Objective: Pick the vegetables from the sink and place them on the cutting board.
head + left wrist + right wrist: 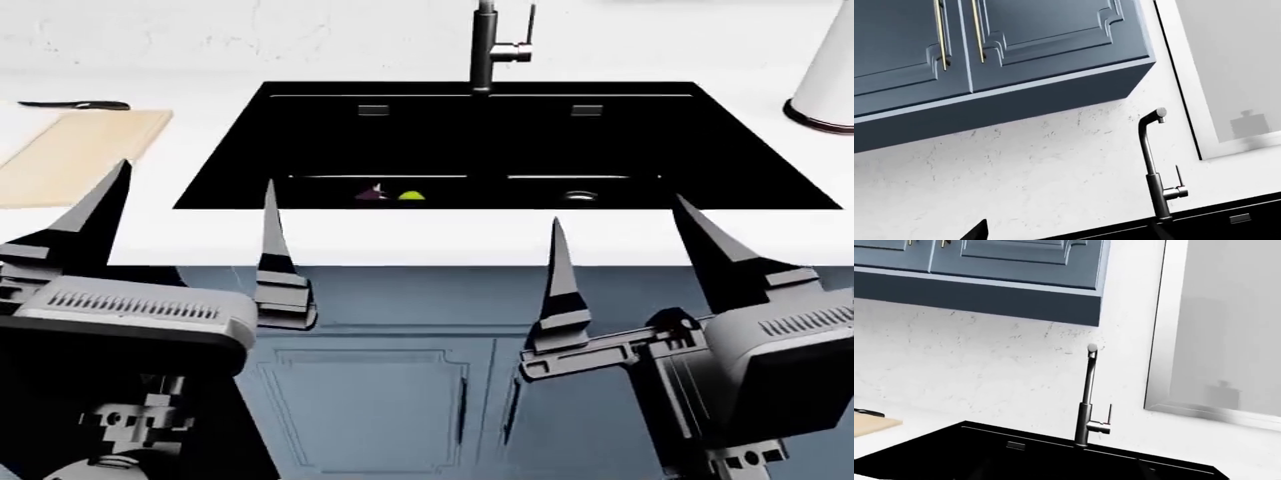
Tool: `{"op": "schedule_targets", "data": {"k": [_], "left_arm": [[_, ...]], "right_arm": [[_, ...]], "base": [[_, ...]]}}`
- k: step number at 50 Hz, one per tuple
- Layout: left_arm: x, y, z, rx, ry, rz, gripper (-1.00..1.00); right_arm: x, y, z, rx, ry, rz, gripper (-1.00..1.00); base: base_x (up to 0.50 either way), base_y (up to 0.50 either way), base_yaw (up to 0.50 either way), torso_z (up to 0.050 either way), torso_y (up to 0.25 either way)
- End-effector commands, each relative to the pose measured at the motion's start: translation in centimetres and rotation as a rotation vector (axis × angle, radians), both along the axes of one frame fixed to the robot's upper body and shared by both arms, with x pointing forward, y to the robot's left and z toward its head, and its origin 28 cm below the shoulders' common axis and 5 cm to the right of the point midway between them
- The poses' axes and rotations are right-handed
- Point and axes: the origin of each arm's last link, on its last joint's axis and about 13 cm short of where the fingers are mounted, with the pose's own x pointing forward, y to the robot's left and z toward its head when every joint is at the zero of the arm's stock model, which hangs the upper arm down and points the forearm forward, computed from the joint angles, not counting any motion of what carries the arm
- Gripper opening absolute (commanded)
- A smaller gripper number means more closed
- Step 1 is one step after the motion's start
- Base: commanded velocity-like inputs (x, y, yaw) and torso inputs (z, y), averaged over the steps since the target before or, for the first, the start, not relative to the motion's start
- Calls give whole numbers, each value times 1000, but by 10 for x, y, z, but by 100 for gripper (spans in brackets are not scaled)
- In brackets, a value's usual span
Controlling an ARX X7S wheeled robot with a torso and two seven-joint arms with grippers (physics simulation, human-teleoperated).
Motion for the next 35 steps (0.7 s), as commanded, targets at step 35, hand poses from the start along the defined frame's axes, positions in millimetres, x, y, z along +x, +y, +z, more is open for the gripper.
{"op": "schedule_targets", "data": {"k": [35], "left_arm": [[130, -21, 90, -29, 339, -42, 100]], "right_arm": [[151, 15, 81, -146, 358, 118, 100]], "base": [[361, 331, 0, 0, 0]]}}
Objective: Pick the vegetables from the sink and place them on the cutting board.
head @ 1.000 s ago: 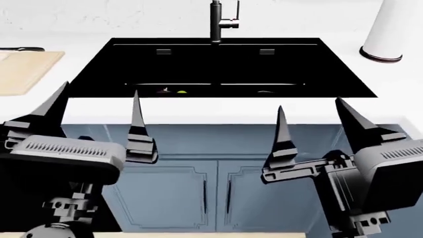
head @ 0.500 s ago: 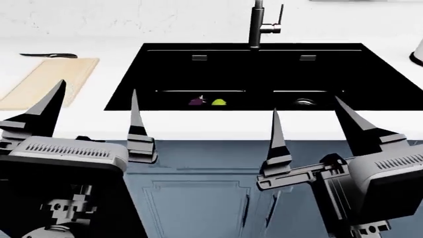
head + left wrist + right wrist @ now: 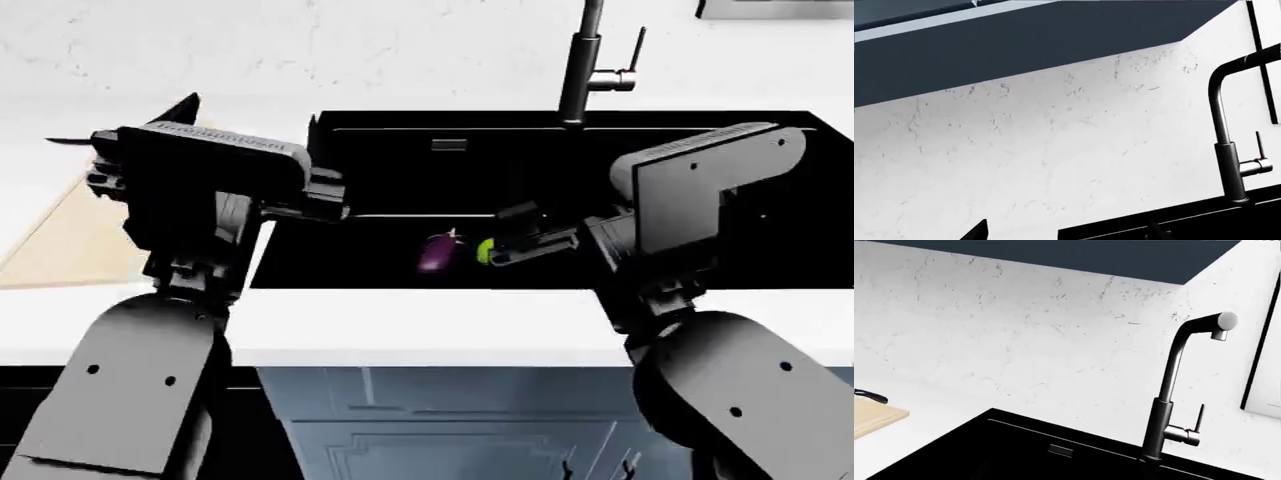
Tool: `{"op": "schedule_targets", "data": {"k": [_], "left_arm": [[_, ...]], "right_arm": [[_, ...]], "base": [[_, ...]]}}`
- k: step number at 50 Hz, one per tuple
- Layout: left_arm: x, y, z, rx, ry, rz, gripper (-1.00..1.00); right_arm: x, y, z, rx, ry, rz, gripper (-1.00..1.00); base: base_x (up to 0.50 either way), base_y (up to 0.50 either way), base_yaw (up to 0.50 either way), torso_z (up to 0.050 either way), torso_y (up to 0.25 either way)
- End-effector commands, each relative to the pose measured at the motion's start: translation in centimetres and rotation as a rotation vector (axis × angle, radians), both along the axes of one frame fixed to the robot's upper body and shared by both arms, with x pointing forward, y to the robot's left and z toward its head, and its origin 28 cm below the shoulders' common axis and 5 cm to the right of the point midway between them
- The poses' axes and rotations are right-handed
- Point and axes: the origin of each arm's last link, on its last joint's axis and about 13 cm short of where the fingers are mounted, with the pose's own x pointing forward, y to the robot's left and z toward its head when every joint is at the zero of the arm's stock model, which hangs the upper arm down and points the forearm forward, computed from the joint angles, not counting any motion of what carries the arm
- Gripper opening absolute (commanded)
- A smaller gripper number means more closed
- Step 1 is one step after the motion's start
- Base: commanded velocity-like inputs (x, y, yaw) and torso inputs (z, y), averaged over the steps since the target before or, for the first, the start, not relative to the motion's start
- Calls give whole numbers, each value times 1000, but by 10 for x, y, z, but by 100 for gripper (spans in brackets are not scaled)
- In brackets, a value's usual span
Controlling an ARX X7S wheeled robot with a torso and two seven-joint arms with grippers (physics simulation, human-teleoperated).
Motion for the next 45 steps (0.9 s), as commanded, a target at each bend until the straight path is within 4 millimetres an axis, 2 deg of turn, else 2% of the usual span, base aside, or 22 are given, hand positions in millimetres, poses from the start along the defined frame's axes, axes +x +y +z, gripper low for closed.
{"op": "schedule_targets", "data": {"k": [1, 4, 9, 45], "left_arm": [[67, -10, 58, -41, 202, -24, 100], [76, -10, 64, -34, 222, -4, 100], [77, -9, 68, -32, 220, 14, 100], [74, -6, 69, -43, 228, 6, 100]], "right_arm": [[81, 11, 54, -84, 208, 70, 100], [96, 12, 58, -69, 245, 62, 100], [104, 15, 62, -66, 272, 49, 100], [104, 13, 40, -118, 333, 47, 100]], "base": [[500, 0, 0, 0, 0], [500, 0, 0, 0, 0], [500, 0, 0, 0, 3], [500, 0, 0, 0, 1]]}}
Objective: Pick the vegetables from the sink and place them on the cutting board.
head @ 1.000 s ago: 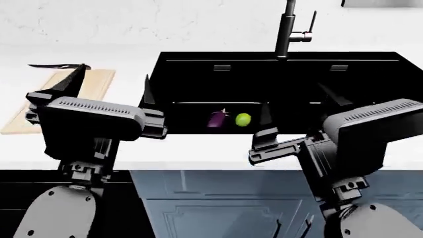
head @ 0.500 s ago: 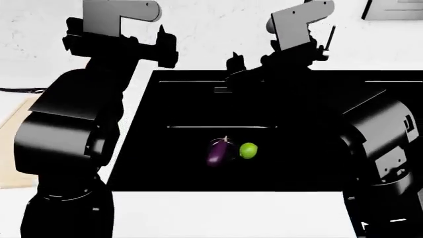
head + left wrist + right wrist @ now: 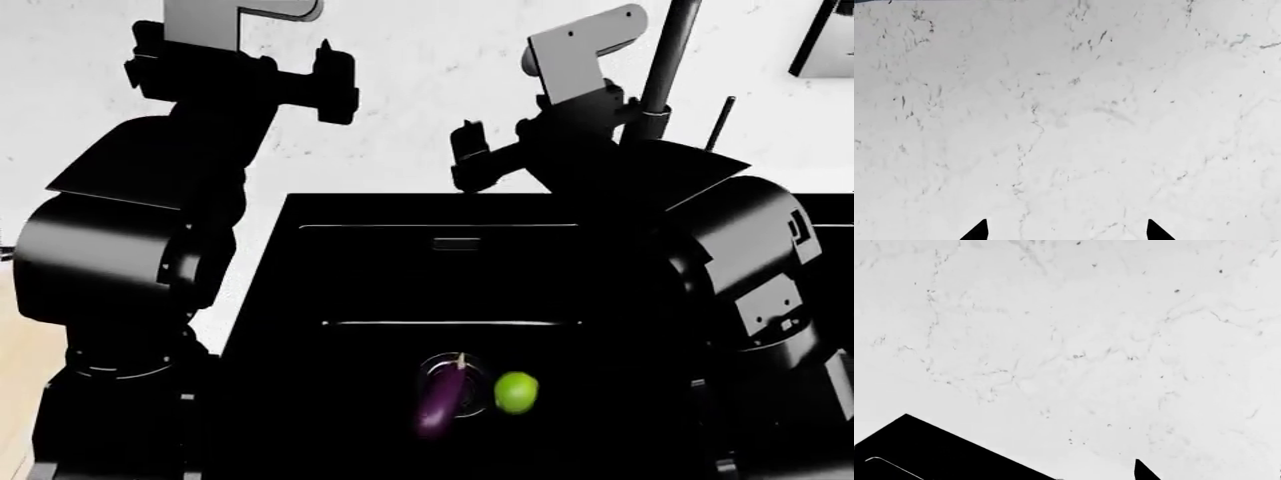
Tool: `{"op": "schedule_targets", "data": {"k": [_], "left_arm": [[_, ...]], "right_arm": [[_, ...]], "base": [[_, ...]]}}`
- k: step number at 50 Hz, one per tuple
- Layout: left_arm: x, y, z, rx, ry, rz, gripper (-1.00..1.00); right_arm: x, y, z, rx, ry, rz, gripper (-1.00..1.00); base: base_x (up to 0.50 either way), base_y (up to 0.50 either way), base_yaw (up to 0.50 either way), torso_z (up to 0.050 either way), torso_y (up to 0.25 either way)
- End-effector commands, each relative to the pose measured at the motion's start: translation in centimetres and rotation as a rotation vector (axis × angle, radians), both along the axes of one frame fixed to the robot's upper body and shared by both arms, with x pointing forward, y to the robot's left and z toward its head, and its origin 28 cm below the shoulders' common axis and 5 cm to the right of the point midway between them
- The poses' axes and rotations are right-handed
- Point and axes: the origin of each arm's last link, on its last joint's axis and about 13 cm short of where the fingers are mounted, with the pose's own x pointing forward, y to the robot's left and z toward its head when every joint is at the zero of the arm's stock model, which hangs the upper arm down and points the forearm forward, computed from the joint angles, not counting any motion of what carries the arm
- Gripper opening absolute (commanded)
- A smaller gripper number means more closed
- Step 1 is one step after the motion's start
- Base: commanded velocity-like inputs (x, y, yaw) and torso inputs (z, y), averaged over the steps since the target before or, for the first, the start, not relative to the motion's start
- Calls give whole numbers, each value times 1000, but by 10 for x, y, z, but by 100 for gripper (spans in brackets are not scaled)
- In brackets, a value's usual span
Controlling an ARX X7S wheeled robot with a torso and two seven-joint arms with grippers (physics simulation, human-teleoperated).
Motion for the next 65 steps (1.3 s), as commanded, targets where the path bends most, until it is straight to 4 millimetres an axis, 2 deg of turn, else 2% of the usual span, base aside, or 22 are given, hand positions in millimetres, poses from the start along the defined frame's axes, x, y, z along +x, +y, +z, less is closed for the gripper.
{"op": "schedule_targets", "data": {"k": [1, 8, 14, 17, 20, 23, 30, 38, 46, 56, 65], "left_arm": [[0, -1, -1, 10, 9, -7, 100], [0, -1, -1, 18, 7, -20, 100], [-5, -2, -3, -61, -3, -136, 100], [-18, -1, -5, -74, 41, -250, 100], [-33, -1, -10, 35, 94, -364, 100], [-53, 1, -23, 139, 156, -432, 100], [-83, 13, -35, 265, 208, -454, 100], [-96, 28, -35, 352, 226, -429, 100], [-104, 34, -31, 403, 219, -420, 100], [-108, 29, -32, 465, 223, -450, 100], [-107, 5, -43, 479, 255, -551, 100]], "right_arm": [[-1, -3, -5, -22, 18, 2, 100], [-8, -8, -7, -48, 14, 12, 100], [-22, -13, -12, -91, 22, 43, 100], [-39, -17, -12, -136, 60, 125, 100], [-62, -26, -4, -216, 98, 156, 100], [-86, -36, 0, -313, 137, 156, 100], [-125, -53, 14, -393, 165, 132, 100], [-149, -62, 31, -452, 167, 94, 100], [-159, -66, 42, -454, 148, 55, 100], [-160, -65, 44, -450, 133, 48, 100], [-153, -63, 41, -436, 123, 63, 100]], "base": [[500, 0, 0, 0, 0], [500, 0, 0, 0, 2], [500, 0, 0, 0, 0], [333, 0, 0, 0, 0], [0, 0, 0, 0, 0], [0, 0, 0, 0, 0], [0, 0, 0, 0, 0], [0, 0, 0, 0, 0], [0, 0, 0, 0, 0], [0, 0, 0, 0, -236], [0, 0, 0, 0, 0]]}}
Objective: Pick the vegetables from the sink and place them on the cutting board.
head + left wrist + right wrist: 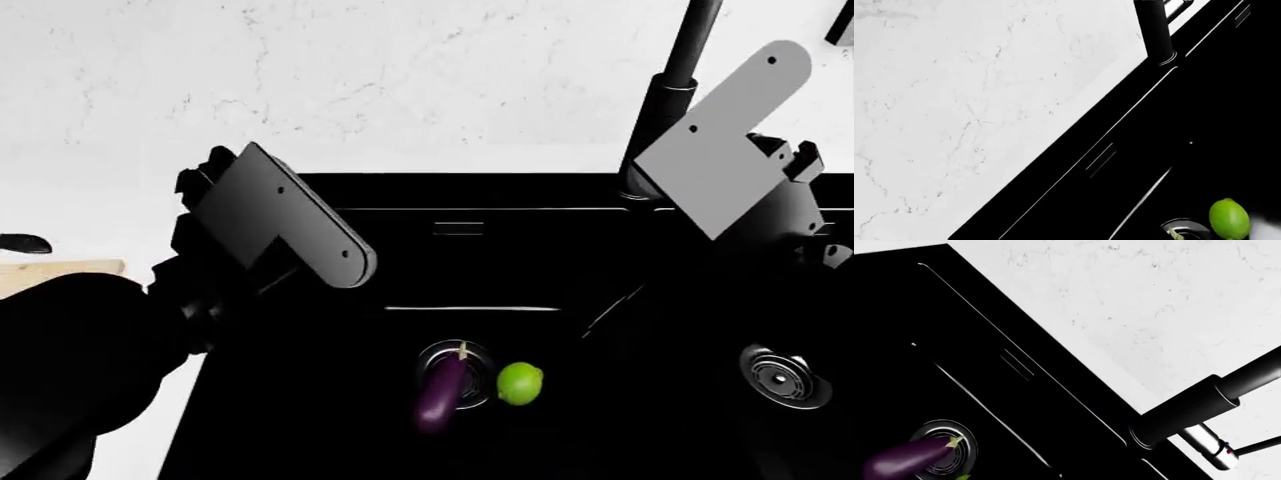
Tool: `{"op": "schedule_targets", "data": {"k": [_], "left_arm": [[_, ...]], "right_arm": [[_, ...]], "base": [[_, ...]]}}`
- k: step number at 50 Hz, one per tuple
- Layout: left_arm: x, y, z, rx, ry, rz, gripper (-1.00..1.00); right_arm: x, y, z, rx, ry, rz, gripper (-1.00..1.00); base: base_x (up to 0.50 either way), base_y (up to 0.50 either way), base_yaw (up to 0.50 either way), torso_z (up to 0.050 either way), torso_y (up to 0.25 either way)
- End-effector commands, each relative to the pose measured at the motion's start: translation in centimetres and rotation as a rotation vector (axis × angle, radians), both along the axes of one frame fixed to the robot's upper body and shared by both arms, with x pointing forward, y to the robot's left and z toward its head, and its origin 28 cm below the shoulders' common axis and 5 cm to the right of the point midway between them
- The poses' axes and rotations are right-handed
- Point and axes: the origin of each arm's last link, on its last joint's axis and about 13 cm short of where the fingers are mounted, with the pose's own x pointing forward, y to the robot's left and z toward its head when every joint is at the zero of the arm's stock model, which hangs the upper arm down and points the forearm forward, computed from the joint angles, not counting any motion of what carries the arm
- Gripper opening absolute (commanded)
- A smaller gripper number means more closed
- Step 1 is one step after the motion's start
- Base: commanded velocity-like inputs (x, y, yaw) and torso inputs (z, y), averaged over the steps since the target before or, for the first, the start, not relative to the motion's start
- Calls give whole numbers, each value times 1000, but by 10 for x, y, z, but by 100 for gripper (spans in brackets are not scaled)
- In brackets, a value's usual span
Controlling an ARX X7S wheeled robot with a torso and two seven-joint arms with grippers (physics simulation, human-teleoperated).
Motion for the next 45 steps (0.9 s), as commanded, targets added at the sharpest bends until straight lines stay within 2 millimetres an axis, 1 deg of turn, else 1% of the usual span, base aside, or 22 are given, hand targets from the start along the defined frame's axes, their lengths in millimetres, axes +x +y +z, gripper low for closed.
{"op": "schedule_targets", "data": {"k": [1, 5, 8, 13, 16, 18, 20, 23, 26, 29, 31, 32, 34, 36, 38, 42, 45], "left_arm": [[-2, -21, -9, 33, 58, -83, 100], [1, -33, -12, -11, 217, -84, 100], [2, -42, -17, -31, 313, -61, 100], [5, -48, -28, -27, 384, -22, 100], [6, -49, -26, -42, 401, -14, 100], [10, -49, -25, -65, 423, 10, 100], [17, -50, -33, -53, 477, 29, 100], [25, -54, -48, -18, 549, 33, 100], [35, -58, -66, -4, 608, 41, 100], [39, -59, -76, -9, 635, 52, 100], [40, -60, -79, -2, 642, 49, 100], [43, -60, -80, -12, 644, 63, 100], [56, -60, -94, -14, 671, 96, 100], [67, -61, -102, -9, 688, 103, 100], [74, -63, -110, -1, 700, 111, 100], [81, -65, -125, 16, 729, 115, 100], [84, -67, -130, 18, 741, 119, 100]], "right_arm": [[0, 1, 0, 6, -11, 7, 100], [5, 3, -3, 13, -12, 18, 100], [8, 5, -6, 16, -10, 26, 100], [10, 6, -8, 23, -12, 36, 100], [9, 8, -6, 26, -16, 40, 100], [9, 9, -7, 40, -25, 43, 100], [14, 7, -10, 26, -6, 22, 100], [17, 9, -7, 26, -8, 27, 100], [18, 11, -9, 25, -7, 31, 100], [17, 12, -9, 27, -7, 32, 100], [17, 13, -8, 27, -10, 33, 100], [16, 14, -7, 38, -19, 37, 100], [21, 16, -8, 29, -17, 39, 100], [24, 19, -7, 30, -18, 50, 100], [28, 20, -7, 28, -18, 55, 100], [32, 20, -10, 29, -12, 54, 100], [34, 18, -15, 31, -2, 50, 100]], "base": [[0, 0, 0, 0, 0], [0, 0, 0, 0, 0], [0, 0, 0, 0, 0], [0, 0, 0, 0, 0], [0, 0, 0, 0, 0], [0, 0, 0, 0, 0], [0, 0, 0, 0, 0], [0, 0, 0, 0, 0], [0, 0, 0, 0, 0], [0, 0, 0, 0, 0], [0, 0, 0, 0, 0], [0, 0, 0, 0, 0], [0, 0, 0, 0, 0], [0, 0, 0, 0, 0], [0, 0, 0, 0, 0], [0, 0, 0, 0, 0], [0, 0, 0, 0, 0]]}}
